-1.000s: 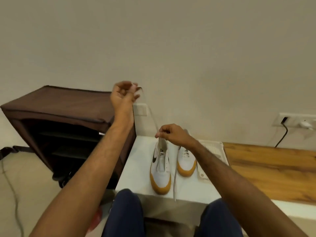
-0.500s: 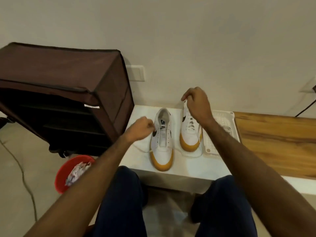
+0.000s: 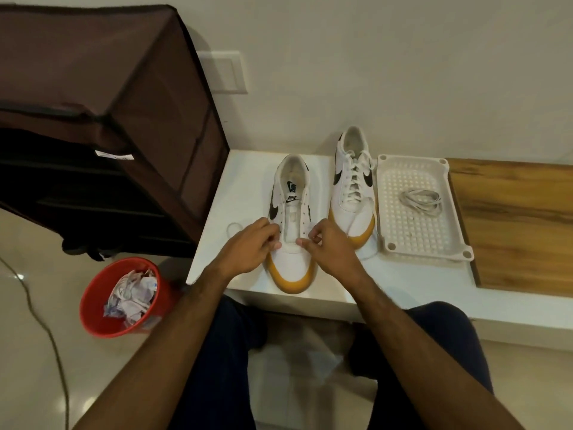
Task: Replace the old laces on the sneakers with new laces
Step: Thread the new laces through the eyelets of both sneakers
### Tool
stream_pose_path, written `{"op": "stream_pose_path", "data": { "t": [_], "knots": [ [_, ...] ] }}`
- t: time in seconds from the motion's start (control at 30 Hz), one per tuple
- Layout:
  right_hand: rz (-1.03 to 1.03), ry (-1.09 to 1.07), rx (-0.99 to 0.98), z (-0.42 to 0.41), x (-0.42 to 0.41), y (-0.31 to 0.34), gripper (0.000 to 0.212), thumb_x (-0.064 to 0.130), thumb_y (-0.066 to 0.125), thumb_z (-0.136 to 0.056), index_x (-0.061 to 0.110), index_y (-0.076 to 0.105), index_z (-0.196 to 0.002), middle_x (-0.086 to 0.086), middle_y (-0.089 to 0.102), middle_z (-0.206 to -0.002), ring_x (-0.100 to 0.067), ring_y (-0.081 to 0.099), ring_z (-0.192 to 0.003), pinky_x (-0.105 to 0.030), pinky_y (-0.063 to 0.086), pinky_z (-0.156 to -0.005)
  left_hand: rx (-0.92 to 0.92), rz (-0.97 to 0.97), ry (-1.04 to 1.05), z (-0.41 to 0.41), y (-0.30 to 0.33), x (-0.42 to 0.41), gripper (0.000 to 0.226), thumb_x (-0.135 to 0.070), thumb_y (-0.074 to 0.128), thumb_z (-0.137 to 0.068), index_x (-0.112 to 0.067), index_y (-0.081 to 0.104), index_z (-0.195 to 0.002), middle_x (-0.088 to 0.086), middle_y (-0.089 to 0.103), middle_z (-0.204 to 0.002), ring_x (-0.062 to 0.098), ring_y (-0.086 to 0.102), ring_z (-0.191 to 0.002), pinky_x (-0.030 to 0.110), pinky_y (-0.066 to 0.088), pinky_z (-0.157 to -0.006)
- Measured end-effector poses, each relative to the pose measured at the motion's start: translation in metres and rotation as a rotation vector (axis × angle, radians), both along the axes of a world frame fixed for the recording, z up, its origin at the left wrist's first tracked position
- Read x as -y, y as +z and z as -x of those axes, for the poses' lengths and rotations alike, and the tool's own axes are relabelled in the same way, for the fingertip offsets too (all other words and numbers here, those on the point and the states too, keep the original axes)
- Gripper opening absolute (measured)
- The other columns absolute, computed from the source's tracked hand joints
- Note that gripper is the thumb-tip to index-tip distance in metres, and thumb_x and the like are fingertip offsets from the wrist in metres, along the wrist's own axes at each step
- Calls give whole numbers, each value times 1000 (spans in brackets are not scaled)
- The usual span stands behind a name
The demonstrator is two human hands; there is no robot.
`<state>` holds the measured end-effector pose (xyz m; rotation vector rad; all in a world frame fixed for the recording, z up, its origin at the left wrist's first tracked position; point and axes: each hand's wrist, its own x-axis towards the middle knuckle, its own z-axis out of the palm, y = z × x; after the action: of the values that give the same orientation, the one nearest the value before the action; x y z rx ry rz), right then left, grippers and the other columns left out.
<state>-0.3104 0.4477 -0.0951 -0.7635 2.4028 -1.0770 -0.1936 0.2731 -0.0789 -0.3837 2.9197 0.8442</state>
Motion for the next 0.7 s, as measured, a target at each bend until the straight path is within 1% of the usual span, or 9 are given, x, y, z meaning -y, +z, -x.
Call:
{"op": "stream_pose_path", "data": {
  "t": [0.1, 0.17, 0.23, 0.33, 0.47, 0.53, 0.6, 0.67, 0.7],
  "knots": [
    [-19, 7, -27, 0, 1, -2, 33, 37, 77, -88, 13, 57, -95, -1, 61, -92, -19, 60, -88, -40, 53, -80, -22, -24, -2, 0, -3, 5, 14, -19, 53, -101, -17, 50, -88, -6, 53, -87, 12, 52, -83, 32, 46, -76],
    [-46, 5, -40, 1, 2, -2, 33, 40, 76, -88, 14, 57, -96, -2, 62, -93, -19, 61, -88, -39, 54, -80, -3, -137, 58, -2, -3, 10, 16, -18, 51, -103, -15, 50, -87, -6, 57, -86, 13, 55, -83, 28, 45, -76],
    [-64, 3, -52, 1, 3, -2, 33, 41, 75, -88, 14, 57, -96, -1, 63, -93, -18, 61, -88, -39, 55, -80, 5, -236, 107, -6, -3, 13, 16, -18, 49, -105, -14, 53, -89, -4, 64, -91, 15, 60, -88, 28, 48, -79],
    [-72, 1, -56, 0, 4, -2, 33, 41, 75, -88, 15, 57, -96, 0, 61, -93, -18, 61, -89, -39, 54, -80, 15, -322, 149, -12, -5, 19, 16, -17, 47, -105, -14, 54, -91, -5, 70, -102, 13, 64, -96, 30, 53, -83],
    [-64, -13, -21, -1, 3, 0, 34, 41, 76, -88, 14, 58, -98, 1, 62, -95, -18, 61, -89, -37, 54, -79, 12, -335, 173, -12, 2, 20, 19, -20, 53, -103, -16, 53, -84, 2, 71, -101, 21, 65, -95, 39, 54, -83],
    [-70, -16, 27, -2, 1, 5, 34, 41, 76, -88, 14, 58, -98, 0, 64, -97, -17, 63, -91, -37, 54, -80, 36, -288, 141, -13, 14, 17, 17, -23, 57, -101, -17, 57, -86, -2, 70, -99, 19, 64, -93, 33, 53, -83],
    [-64, 1, 96, 1, -1, 11, 30, 40, 73, -91, 14, 61, -100, 1, 66, -101, -15, 63, -93, -33, 53, -81, 70, -199, 72, -10, 27, 16, 10, -24, 60, -100, -18, 62, -92, -4, 67, -99, 14, 63, -94, 25, 50, -84],
    [-4, 31, 134, 4, -5, 30, 26, 37, 65, -98, 12, 67, -105, 5, 68, -101, -10, 62, -95, -26, 46, -81, 56, -118, 29, -6, 54, 14, 9, -18, 56, -101, -17, 65, -101, -7, 63, -100, 11, 61, -97, 13, 43, -80],
    [50, 41, 139, 6, -7, 46, 24, 33, 61, -101, 12, 71, -106, 7, 69, -98, -8, 63, -93, -24, 44, -82, 19, -101, 37, -5, 74, 13, 15, -11, 52, -102, -15, 65, -104, -11, 61, -97, 9, 59, -96, 10, 41, -76]
  ]
}}
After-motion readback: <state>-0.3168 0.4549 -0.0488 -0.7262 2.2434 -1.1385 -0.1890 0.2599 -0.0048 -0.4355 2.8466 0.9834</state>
